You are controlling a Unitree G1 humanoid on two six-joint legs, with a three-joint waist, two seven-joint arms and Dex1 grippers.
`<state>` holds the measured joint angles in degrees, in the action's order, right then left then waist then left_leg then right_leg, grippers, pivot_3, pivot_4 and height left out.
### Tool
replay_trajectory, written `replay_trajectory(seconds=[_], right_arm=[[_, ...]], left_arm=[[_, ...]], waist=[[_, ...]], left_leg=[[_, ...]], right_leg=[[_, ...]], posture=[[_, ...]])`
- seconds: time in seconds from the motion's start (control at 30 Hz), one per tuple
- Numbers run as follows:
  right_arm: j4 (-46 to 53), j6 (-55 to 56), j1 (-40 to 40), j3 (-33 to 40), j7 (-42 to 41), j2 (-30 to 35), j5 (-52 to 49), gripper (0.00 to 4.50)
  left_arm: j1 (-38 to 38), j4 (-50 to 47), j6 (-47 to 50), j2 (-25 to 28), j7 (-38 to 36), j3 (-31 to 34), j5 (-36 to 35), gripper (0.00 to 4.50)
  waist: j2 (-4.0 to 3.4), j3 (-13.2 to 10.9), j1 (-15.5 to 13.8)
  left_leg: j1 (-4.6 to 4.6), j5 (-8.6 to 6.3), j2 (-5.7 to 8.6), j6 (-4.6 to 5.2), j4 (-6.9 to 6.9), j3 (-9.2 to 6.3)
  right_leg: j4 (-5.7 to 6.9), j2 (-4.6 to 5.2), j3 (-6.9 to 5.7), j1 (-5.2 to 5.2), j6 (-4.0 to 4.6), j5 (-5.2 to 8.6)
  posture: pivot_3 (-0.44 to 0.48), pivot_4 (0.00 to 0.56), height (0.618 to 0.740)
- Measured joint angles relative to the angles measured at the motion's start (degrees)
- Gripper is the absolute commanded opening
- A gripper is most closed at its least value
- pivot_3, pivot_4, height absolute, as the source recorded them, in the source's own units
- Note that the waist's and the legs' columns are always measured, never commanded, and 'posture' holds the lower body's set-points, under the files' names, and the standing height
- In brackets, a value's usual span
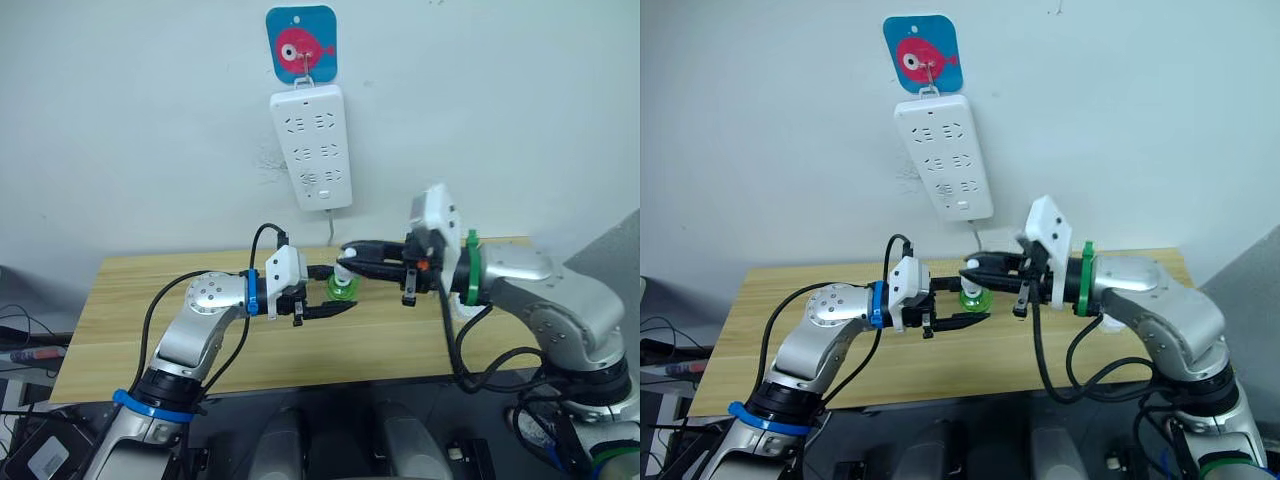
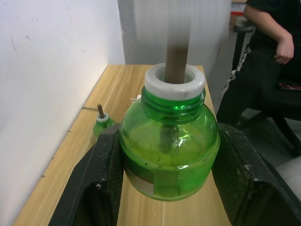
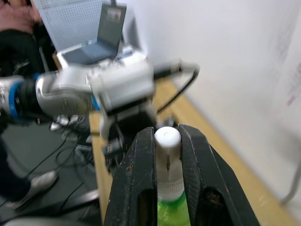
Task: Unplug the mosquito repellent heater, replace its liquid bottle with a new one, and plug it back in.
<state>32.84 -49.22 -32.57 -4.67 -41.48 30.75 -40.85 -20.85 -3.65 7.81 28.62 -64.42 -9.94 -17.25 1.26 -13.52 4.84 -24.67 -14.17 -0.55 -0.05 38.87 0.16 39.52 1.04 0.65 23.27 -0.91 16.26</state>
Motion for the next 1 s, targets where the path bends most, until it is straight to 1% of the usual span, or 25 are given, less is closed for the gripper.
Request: replay_trajectory(seconds=[0.13,0.2,0.27,0.37,0.43,0.5,0.63,0.73,0.93,1.0], right_arm=[[0.9,-1.3,-1.6,4.8,2.0,1.4,-3.2,0.35],[1.3,0.0,1.8,5.4,2.7,3.5,-1.3,0.35],[0.6,5.4,9.6,3.2,2.9,5.6,5.0,0.35],[-4.8,15.4,19.0,-1.5,4.6,5.8,15.9,0.35],[-10.1,22.3,23.4,-3.7,6.4,4.7,22.4,0.35],[-15.6,28.3,25.8,-4.0,8.5,1.6,26.4,0.35],[-28.9,37.5,26.5,-4.1,12.4,-5.1,31.2,0.35],[-39.0,41.9,24.5,-4.2,15.2,-9.6,33.7,0.35],[-56.2,48.1,16.5,-1.7,21.1,-14.0,37.1,0.35],[-59.8,49.1,15.1,-0.6,22.2,-14.6,37.4,0.35]], left_arm=[[0.8,2.2,0.7,1.9,0.0,-0.4,1.8,2.25],[1.4,3.1,1.7,2.5,0.1,-0.5,2.0,2.25],[1.8,3.8,2.2,3.1,0.2,-0.5,2.2,2.25],[2.2,4.0,2.6,3.8,0.2,-0.5,2.3,2.25],[2.7,3.8,2.9,4.0,0.2,-0.4,2.3,2.25],[3.3,3.4,3.2,4.0,0.2,-0.4,2.3,2.25],[4.5,0.9,4.5,4.3,0.3,-0.4,2.0,2.25],[4.9,0.4,5.5,4.5,0.7,-0.3,1.9,2.25],[5.1,-1.3,6.8,5.0,1.1,-0.2,1.6,2.25],[5.3,-1.5,6.9,5.2,1.1,-0.1,1.6,2.25]], waist=[[0.0,0.0,0.0],[0.03,0.0,-0.2],[0.04,0.0,-0.3],[0.03,0.0,-0.1],[0.03,0.0,-0.1],[0.02,0.0,0.1],[0.0,0.0,0.1],[-0.02,0.0,0.0],[-0.05,0.0,-0.1],[-0.06,0.0,-0.2]], left_leg=[[0.0,0.0,0.0,0.0,-0.01,-0.01],[-0.01,-0.01,0.01,0.01,-0.02,-0.07],[-0.03,-0.01,0.02,0.02,-0.04,-0.06],[-0.02,-0.01,0.02,0.02,-0.04,0.09],[0.02,-0.01,0.01,0.02,-0.03,0.13],[0.06,-0.01,-0.02,0.01,-0.03,0.15],[0.13,-0.01,-0.04,0.01,-0.06,0.16],[0.13,0.0,-0.04,0.01,-0.05,0.18],[0.15,0.0,-0.02,0.0,-0.06,0.19],[0.15,-0.01,-0.02,0.0,-0.08,0.17]], right_leg=[[0.0,0.0,-0.01,0.0,0.0,0.0],[-0.07,0.0,-0.05,-0.05,0.0,0.0],[-0.15,0.01,-0.05,-0.06,-0.01,0.0],[-0.11,0.01,0.1,-0.01,-0.01,0.01],[-0.04,0.0,0.15,0.01,-0.02,0.01],[0.02,-0.03,0.17,0.01,-0.02,0.01],[0.06,-0.07,0.19,-0.01,-0.01,0.01],[0.06,-0.06,0.2,-0.01,-0.01,0.01],[0.07,-0.04,0.21,-0.01,-0.01,0.01],[0.07,-0.04,0.19,-0.02,-0.01,0.01]], posture=[[-0.182,0.219,0.74],[-0.179,0.224,0.74],[-0.171,0.227,0.74],[-0.161,0.231,0.74],[-0.157,0.231,0.74],[-0.148,0.233,0.74],[-0.144,0.234,0.74],[-0.131,0.238,0.74],[-0.116,0.242,0.74],[-0.107,0.242,0.74]])
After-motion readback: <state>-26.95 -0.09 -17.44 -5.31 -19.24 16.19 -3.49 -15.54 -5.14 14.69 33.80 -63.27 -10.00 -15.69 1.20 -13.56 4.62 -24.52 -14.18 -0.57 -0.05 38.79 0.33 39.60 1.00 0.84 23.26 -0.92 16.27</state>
